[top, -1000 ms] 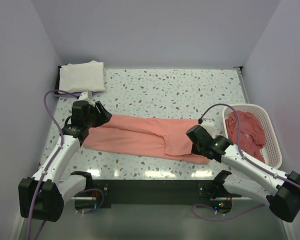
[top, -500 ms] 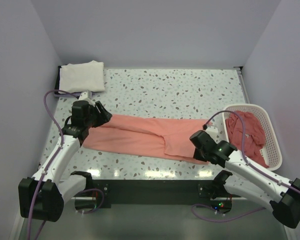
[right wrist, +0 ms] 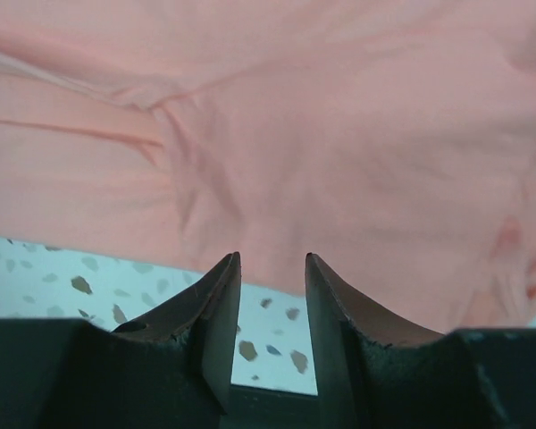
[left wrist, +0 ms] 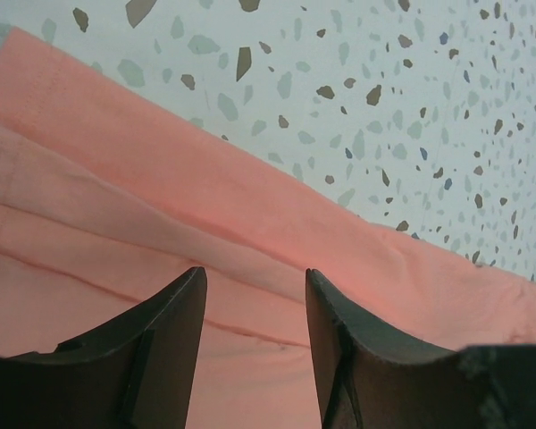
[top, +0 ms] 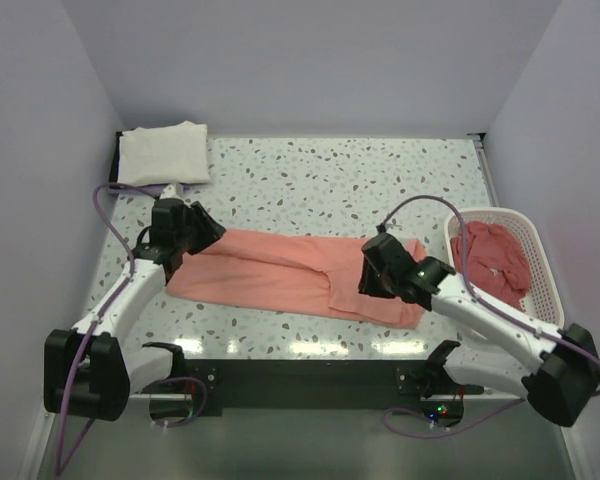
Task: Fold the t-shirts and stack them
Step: Fold the tshirt
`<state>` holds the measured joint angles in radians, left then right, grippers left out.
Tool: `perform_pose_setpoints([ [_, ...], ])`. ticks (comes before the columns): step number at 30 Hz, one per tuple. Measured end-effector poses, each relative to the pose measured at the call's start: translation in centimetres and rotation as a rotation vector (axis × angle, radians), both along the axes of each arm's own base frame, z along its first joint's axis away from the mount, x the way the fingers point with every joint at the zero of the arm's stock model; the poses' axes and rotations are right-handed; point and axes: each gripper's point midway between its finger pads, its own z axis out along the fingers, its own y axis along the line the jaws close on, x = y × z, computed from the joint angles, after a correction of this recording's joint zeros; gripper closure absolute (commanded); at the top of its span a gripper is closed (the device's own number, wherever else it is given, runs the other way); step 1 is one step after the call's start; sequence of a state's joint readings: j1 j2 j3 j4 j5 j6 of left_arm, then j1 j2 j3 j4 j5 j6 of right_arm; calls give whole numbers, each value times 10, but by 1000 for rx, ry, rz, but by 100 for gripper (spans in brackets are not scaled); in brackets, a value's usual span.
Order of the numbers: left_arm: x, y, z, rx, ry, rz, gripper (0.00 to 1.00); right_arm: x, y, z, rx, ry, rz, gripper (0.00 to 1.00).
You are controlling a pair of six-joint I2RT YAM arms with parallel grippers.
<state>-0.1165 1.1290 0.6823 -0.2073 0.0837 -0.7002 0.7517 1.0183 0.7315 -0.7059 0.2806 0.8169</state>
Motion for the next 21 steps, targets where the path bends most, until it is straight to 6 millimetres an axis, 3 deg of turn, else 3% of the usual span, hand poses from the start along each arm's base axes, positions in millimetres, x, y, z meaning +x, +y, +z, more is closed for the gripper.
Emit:
perform_pose_setpoints([
  [5, 15, -1, -30, 21, 95, 61, 49, 49, 56, -12, 4, 5, 87, 64],
  [12, 43, -10, -49, 104, 152, 98, 52, 116, 123, -14, 62, -75, 140, 65],
  [21, 44, 6, -66, 182, 192, 162, 56, 149, 162, -42, 96, -76, 171, 67],
])
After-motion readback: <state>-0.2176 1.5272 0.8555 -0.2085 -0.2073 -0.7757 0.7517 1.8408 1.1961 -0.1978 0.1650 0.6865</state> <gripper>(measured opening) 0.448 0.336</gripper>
